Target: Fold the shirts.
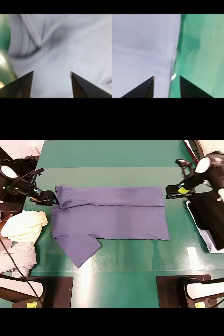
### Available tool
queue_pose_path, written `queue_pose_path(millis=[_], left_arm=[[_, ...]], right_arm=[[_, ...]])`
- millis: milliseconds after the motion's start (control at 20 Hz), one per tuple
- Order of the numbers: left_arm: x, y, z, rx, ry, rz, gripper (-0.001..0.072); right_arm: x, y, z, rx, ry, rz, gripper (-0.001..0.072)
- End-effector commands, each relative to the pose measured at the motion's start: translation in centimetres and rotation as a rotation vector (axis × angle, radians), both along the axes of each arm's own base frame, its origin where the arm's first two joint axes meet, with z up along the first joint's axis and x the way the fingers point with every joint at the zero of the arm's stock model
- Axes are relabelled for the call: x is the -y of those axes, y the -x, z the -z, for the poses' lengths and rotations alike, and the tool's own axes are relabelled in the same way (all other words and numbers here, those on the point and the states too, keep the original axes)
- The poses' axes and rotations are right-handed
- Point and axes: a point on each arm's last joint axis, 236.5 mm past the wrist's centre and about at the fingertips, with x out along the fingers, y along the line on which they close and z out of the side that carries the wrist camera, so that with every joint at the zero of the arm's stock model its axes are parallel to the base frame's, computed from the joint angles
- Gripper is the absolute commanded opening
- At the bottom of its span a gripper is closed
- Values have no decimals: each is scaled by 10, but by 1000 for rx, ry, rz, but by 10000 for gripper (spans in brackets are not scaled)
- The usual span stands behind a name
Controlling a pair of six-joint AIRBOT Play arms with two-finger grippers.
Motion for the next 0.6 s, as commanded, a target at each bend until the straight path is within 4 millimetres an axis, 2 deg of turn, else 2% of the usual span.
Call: queue_pose_path(millis=[0,100,300,400,550], left_arm=[[-5,41,-11,-49,4,-56,539],[8,81,-5,-78,21,-65,539],[35,170,22,-162,66,-89,539],[46,198,36,-189,87,-115,539],[50,218,56,-232,92,-173,540]], right_arm=[[-33,36,-40,1,-242,-66,314],[-43,49,-44,20,-310,-57,314],[-47,68,-30,38,-311,-36,307],[-50,74,-24,36,-324,-30,307],[-50,81,-20,30,-324,-24,306]])
